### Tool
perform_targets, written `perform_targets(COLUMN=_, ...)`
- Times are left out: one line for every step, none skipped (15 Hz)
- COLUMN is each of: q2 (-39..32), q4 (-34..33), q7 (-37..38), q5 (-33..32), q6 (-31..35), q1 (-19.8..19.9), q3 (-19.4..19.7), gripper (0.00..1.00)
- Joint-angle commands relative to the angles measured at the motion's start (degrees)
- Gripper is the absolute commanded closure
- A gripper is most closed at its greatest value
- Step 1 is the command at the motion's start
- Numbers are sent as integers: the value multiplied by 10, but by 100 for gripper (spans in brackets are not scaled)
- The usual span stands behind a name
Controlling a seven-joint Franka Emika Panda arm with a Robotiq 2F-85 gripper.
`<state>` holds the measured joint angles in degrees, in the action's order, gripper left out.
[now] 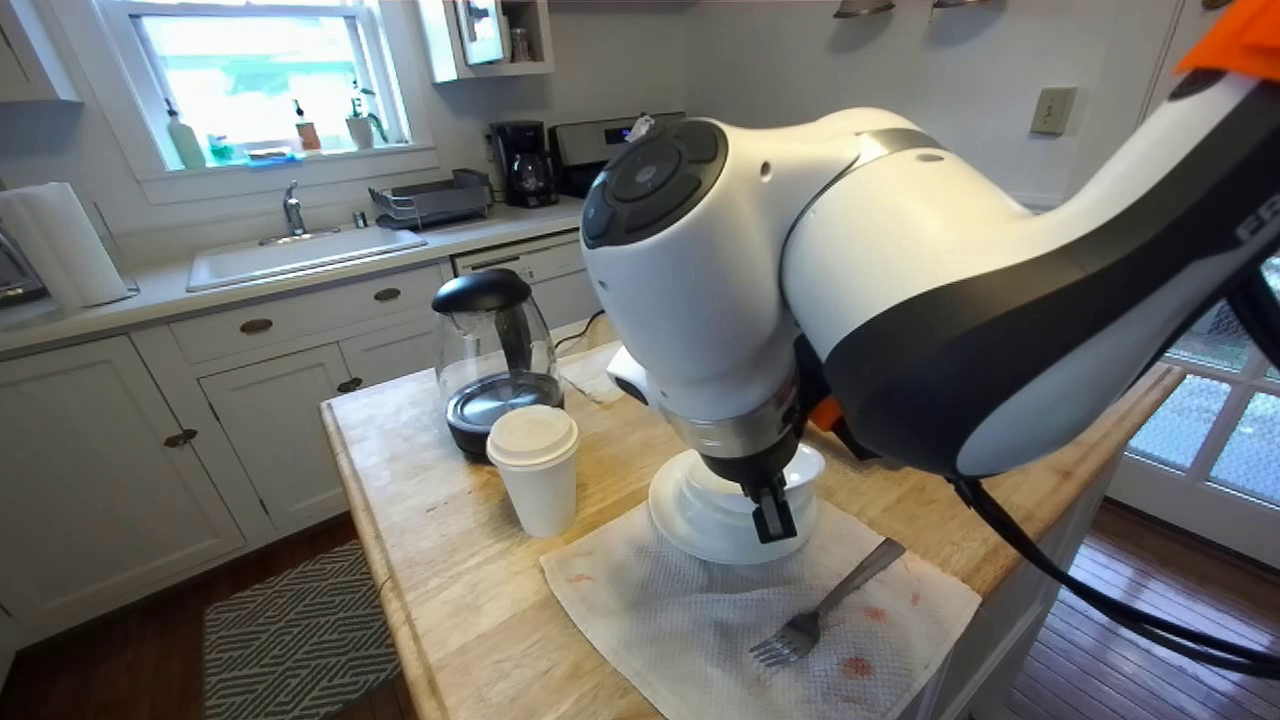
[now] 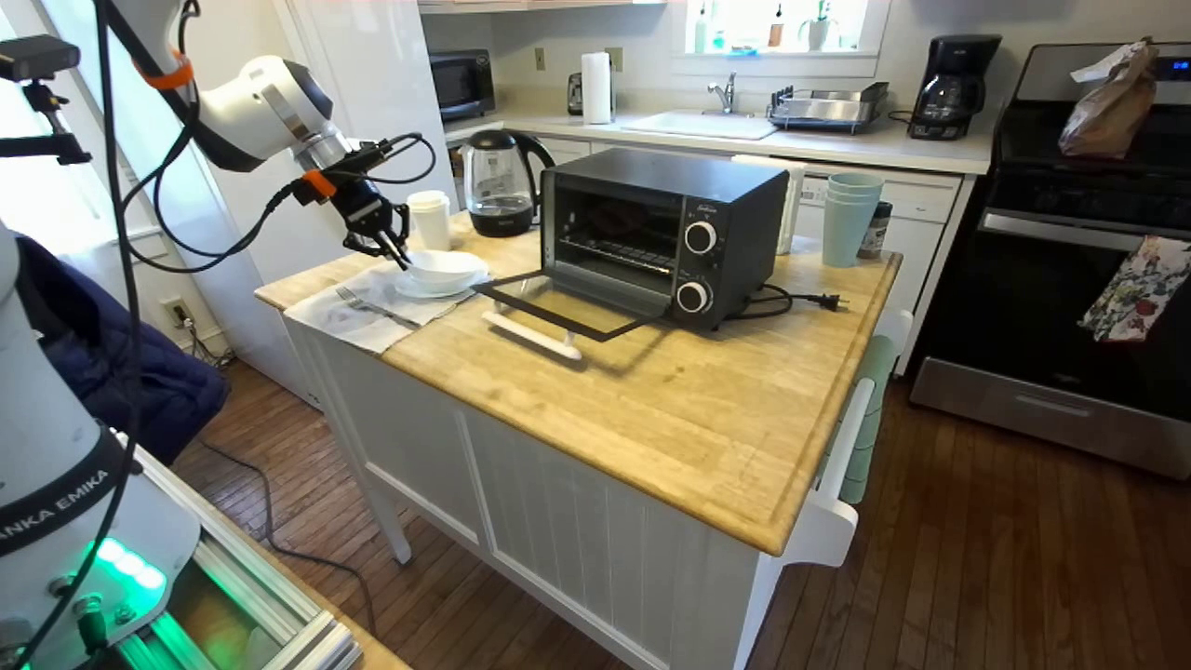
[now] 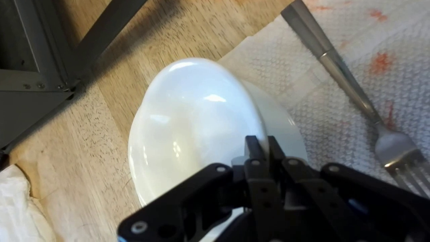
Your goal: Pick up the white bowl from the oven tray and put it on the white bowl on the white plate, close the oven door fully
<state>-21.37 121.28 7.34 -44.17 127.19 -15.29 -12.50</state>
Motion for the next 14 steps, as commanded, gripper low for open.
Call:
perform_targets(q2=-4, q4=-5, q7=-8, q5=0, q6=13, q1=-8, q3=8, gripper=98)
perform_targets(q2=-3, q4=-3, q7=-12, q5=1, q6=18, q1=-7, q3=7, gripper=73)
perform_targets(q2=-1, q4=-2, q7=-15, q5=3, q6=22, q1=-6, q3=7, gripper=67)
perform_targets(q2=1, q4=-1, q7=-14, q5=0, q6=25, q1=-6, q3=7, gripper=62)
perform_targets(q2=2, q4=0, q7=-18, q5=2, q6=27, q1=-5, q3=7, gripper=54)
perform_targets(q2=2, q4=0, q7=-19, q5=2, q6=30, q1=-5, q3=7, gripper=48)
perform_targets(q2=3, q4=0, q7=-20, q5=2, q6=32, q1=-5, q3=7, gripper=40)
perform_targets(q2=4, q4=0, q7=-22, q5=3, q6=34, q1=-5, q3=7, gripper=34)
perform_targets(q2=7, q4=1, q7=-22, q5=3, q6=36, q1=-5, q3=8, gripper=26)
perform_targets(q2=9, q4=2, q7=-23, q5=3, q6=38, q1=-4, q3=8, gripper=19)
perform_targets(q2=12, q4=3, q7=-23, q5=1, q6=40, q1=-4, q3=9, gripper=13)
perform_targets(q2=15, q4=5, q7=-25, q5=2, q6=42, q1=-3, q3=9, gripper=5)
perform_targets(q2=18, q4=5, q7=-27, q5=3, q6=44, q1=-2, q3=9, gripper=1)
perform_targets(q2=21, q4=5, q7=-26, q5=1, q6=45, q1=-2, q3=11, gripper=0)
